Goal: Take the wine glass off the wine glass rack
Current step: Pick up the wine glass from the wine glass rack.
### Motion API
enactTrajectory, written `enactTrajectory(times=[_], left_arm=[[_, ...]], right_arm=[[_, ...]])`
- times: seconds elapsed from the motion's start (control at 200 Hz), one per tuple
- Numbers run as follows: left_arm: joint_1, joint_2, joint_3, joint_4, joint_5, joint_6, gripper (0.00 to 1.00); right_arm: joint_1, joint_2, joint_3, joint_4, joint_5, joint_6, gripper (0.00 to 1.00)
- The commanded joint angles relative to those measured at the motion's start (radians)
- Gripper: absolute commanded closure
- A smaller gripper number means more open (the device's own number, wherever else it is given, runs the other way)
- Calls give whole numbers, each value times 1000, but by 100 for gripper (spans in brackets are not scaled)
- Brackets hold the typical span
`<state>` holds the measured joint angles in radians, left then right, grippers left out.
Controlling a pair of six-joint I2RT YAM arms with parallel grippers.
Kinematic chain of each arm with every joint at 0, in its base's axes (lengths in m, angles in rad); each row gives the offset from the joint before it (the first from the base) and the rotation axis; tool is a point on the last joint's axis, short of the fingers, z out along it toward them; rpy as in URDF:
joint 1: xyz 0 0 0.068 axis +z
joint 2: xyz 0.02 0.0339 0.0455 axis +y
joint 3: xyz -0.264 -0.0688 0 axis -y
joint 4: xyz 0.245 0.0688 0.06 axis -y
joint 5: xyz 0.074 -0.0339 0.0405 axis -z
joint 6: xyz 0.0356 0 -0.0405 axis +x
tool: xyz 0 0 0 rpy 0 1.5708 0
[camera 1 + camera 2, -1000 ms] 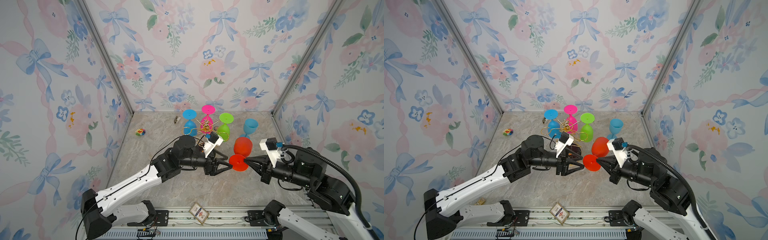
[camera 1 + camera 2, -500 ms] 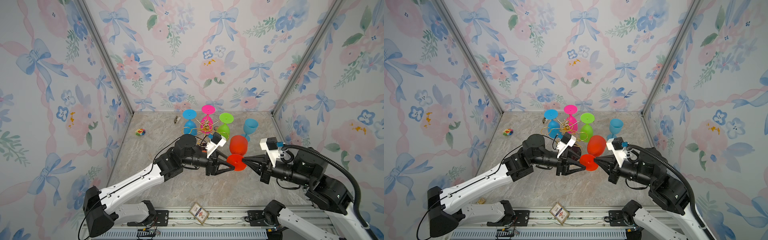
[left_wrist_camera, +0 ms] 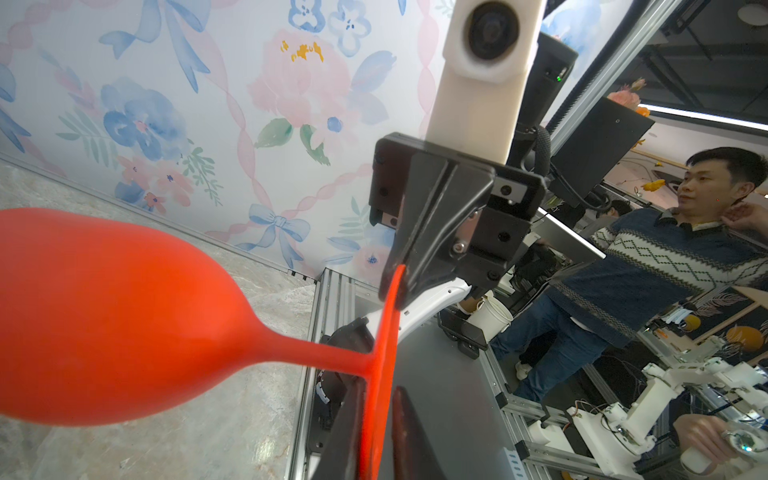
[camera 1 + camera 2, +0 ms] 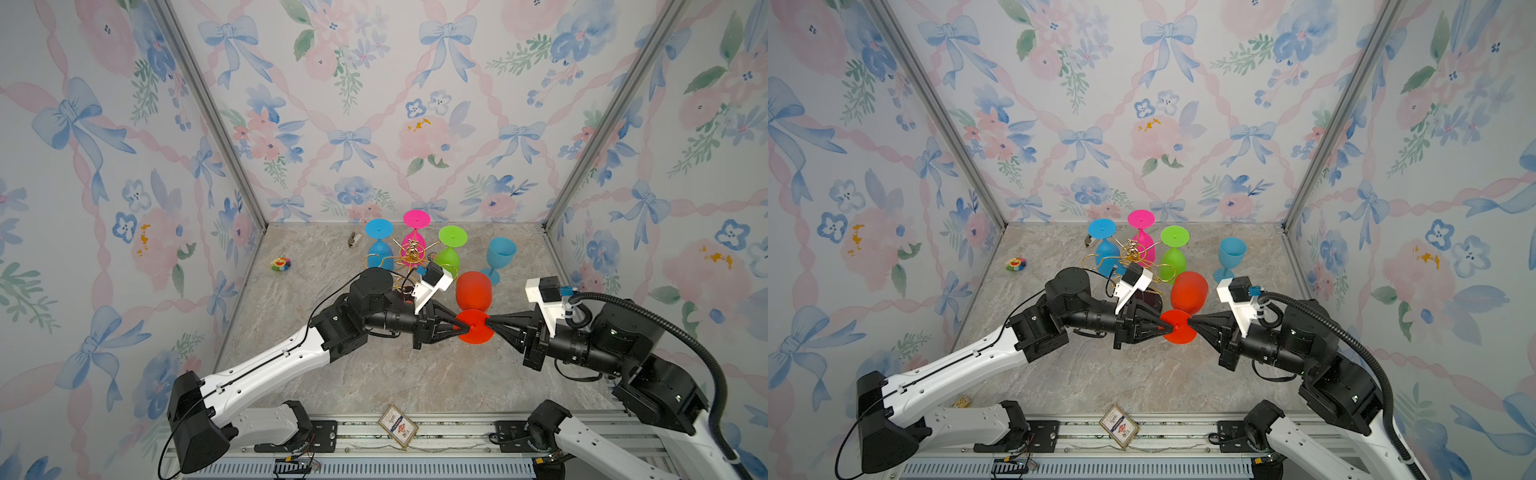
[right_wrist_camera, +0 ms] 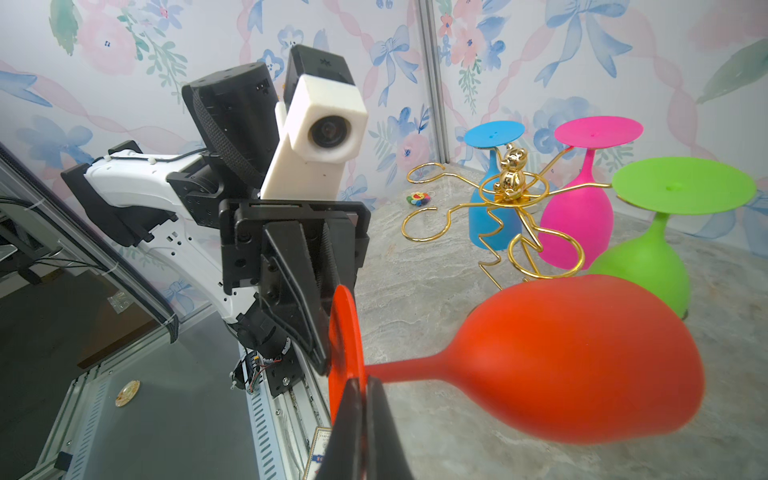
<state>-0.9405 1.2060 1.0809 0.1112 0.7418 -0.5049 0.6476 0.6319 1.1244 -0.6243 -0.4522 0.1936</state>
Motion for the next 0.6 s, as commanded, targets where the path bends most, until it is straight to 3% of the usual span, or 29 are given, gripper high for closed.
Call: enactTrajectory(times=[0.0,0.155,0.41,0.535,0.595], left_arm=[[-4,13,25,38,27,-1,91],[-4,30,30,48,30,-10,100],[-4,33,29,56,24,16,100],[-3,9,-9,54,-10,109,100],[1,7,-17,54,-17,119,100]], right_arm=[[-12,-5,-2,6,3,1,100],[-13,-10,1,-14,16,-3,100],[-21,4,28,-94,66,7,90],[-30,36,78,-176,74,12,74],[-33,43,103,-215,75,15,60]])
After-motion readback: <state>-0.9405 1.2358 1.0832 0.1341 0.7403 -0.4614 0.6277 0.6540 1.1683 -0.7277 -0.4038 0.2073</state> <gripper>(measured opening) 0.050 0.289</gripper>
